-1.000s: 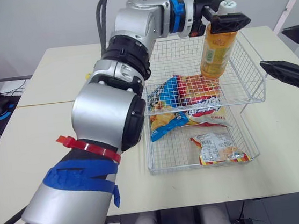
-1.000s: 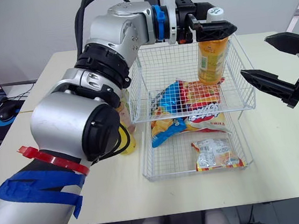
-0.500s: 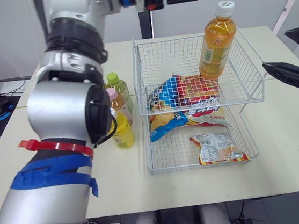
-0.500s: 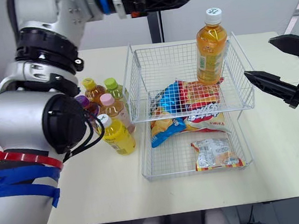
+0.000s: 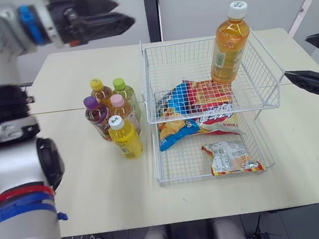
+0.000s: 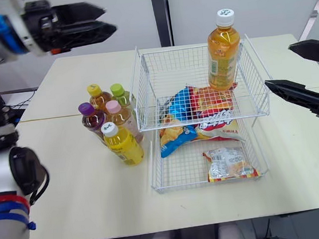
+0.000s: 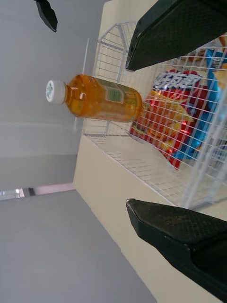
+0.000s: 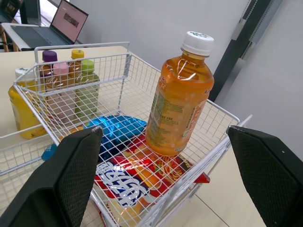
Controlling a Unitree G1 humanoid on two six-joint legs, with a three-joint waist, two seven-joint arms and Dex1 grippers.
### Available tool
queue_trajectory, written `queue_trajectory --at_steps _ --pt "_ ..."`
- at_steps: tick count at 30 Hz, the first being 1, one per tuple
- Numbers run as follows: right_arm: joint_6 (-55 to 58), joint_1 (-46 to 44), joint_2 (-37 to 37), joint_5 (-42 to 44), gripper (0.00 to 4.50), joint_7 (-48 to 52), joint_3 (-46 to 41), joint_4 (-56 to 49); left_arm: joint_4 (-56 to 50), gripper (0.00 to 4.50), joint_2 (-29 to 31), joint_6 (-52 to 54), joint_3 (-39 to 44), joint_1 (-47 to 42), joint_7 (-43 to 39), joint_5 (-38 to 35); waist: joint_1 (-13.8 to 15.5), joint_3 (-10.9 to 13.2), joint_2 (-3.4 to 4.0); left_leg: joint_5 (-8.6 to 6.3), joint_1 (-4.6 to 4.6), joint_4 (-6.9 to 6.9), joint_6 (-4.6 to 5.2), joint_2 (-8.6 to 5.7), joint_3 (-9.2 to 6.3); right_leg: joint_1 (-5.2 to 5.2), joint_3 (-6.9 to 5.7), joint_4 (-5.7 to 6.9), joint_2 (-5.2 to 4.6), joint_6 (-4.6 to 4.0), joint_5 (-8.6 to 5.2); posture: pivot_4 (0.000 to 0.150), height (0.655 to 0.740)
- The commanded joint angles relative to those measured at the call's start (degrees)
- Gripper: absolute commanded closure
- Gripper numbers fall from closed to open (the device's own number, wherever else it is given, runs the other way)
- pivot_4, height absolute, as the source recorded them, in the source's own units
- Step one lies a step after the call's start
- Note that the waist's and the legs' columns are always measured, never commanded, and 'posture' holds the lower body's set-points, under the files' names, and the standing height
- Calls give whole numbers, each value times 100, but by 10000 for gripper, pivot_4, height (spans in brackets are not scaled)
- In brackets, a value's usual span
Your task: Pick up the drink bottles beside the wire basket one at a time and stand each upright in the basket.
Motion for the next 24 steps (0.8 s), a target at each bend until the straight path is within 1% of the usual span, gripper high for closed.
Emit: queue_trajectory --at_steps 1,3,6,8,11,15,18,21,24 --pt "-155 -66 -170 -35 0 241 6 69 -844 244 528 183 556 516 316 -288 5 0 0 0 2 1 0 0 1 0 3 2 1 0 0 1500 7400" --pt "-108 -199 -244 73 0 356 170 159 -1179 244 889 397 902 1039 406 -460 5 0 -1 0 8 0 0 1 6 2 9 2 1 0 0 1500 7400" --pt "-142 -688 -395 257 0 622 712 326 -1550 244 1498 421 1667 2240 525 -492 -39 -2 3 -1 35 -11 1 3 28 12 33 2 2 -1 0 1500 7400" --pt "-178 -993 -432 310 0 768 1043 411 -1627 244 1678 429 2053 2746 646 -590 -45 -2 4 -1 45 -17 2 10 35 12 41 1 6 -3 -1 1500 7400" --pt "-284 -1509 -383 272 0 1021 1671 501 -1709 244 1878 365 2632 3662 602 -649 -16 -3 2 -2 45 -11 1 17 29 19 33 -2 12 -5 0 1500 7400" --pt "-395 -2368 -117 104 0 1318 2627 623 -2073 244 1735 296 3532 5018 647 -700 6 -3 1 -3 47 -13 1 19 35 15 40 -6 10 -6 0 1500 7400" --pt "-403 -2797 101 -61 0 1500 3189 589 -2628 244 1390 312 4042 6028 690 -810 24 -4 1 -4 45 -15 -1 24 33 15 39 -14 9 -11 3 1500 7400" --pt "-362 -3110 295 -261 0 1526 3557 632 -3101 244 1010 189 4245 6695 881 -913 44 -4 -2 -4 43 -17 -1 23 32 13 42 -17 -12 -12 4 1500 7400" --pt "-266 -3301 424 -479 0 1434 3814 635 -3400 244 673 179 4292 6852 1279 -1092 79 -7 -8 -4 41 -16 -2 26 28 13 38 -20 -12 -17 7 1500 7400"
